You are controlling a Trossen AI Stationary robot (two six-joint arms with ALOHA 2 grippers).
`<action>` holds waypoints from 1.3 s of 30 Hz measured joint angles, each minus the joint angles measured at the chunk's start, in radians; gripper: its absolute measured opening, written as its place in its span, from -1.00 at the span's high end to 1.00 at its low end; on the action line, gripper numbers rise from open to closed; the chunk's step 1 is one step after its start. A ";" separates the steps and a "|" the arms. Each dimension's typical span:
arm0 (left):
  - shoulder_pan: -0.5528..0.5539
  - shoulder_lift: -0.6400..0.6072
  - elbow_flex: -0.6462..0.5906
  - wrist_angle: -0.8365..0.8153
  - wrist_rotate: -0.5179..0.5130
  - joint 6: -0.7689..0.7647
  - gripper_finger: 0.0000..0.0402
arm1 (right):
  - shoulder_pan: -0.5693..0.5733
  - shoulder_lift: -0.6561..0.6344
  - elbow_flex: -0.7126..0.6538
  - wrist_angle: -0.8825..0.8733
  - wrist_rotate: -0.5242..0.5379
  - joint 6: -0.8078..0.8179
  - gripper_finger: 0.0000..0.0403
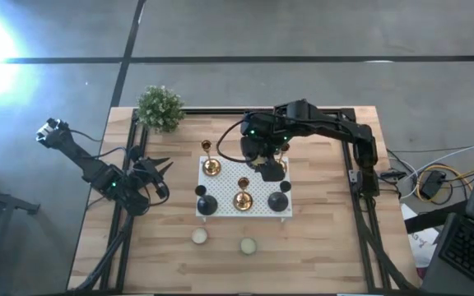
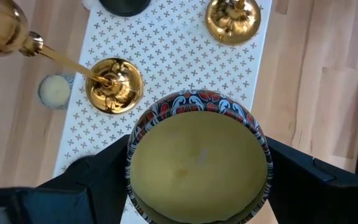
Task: Pick & Place candle stick holders
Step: Put the right scented candle on the shelf
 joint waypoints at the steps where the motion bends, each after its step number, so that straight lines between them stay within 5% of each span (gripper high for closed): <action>1: 0.000 0.000 0.000 0.000 0.000 0.000 0.59 | 0.001 0.002 0.000 -0.007 0.000 0.000 -0.42; 39: 0.000 0.000 0.000 -0.006 0.005 0.003 0.59 | 0.010 0.110 -0.002 -0.034 0.016 -0.015 -0.42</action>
